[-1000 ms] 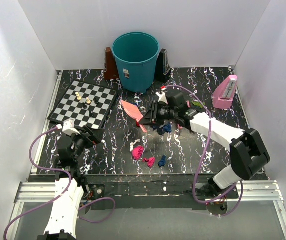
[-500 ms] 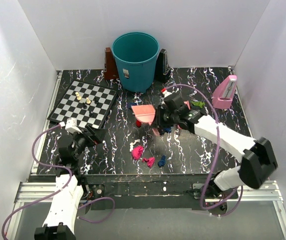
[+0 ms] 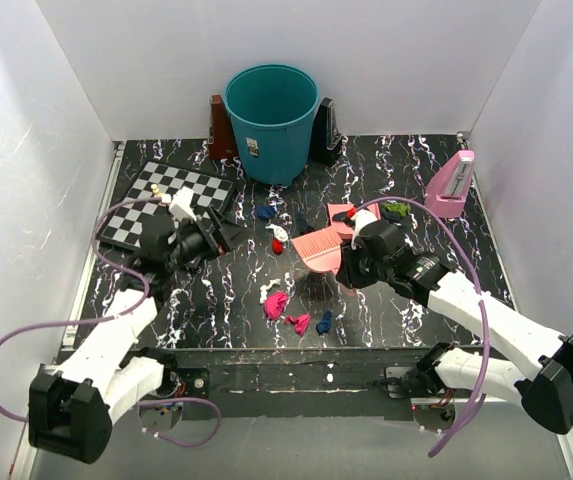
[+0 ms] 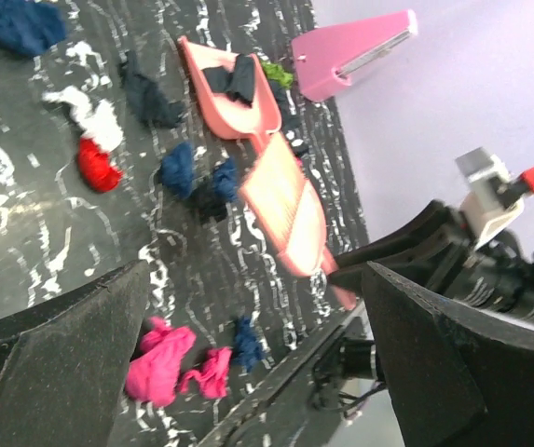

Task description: Sweep away the paper scraps from the table

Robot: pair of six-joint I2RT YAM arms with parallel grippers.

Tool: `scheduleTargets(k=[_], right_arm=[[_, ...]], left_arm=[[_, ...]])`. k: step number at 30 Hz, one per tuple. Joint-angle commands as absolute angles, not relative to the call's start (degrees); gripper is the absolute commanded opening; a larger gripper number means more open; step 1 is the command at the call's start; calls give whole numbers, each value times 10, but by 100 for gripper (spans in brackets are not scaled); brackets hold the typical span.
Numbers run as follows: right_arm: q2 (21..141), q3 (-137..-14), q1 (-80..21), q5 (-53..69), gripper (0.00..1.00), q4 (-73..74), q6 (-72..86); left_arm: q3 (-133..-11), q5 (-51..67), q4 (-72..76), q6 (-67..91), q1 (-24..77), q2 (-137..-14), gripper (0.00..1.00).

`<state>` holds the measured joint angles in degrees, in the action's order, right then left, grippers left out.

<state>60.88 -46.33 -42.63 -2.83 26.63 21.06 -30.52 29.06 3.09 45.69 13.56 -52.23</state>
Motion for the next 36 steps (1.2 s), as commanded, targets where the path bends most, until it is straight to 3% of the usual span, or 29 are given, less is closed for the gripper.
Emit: scheduleTargets(k=[1, 11, 22, 31, 35, 36], right_arm=[[586, -470, -437, -19, 14, 243, 158], [616, -516, -448, -16, 14, 236, 134], [628, -533, -459, 17, 14, 213, 134], [625, -526, -463, 40, 14, 180, 166], [637, -528, -464, 35, 15, 180, 179], [638, -530, -464, 33, 22, 183, 181]], left_arm=[[-390, 300, -55, 494, 167, -594, 98], [-497, 279, -123, 491, 266, -728, 98], [-476, 275, 29, 595, 339, -795, 96], [-399, 257, 209, 675, 354, -803, 45], [-388, 246, 240, 679, 359, -795, 6], [-386, 247, 248, 678, 359, -791, 0]])
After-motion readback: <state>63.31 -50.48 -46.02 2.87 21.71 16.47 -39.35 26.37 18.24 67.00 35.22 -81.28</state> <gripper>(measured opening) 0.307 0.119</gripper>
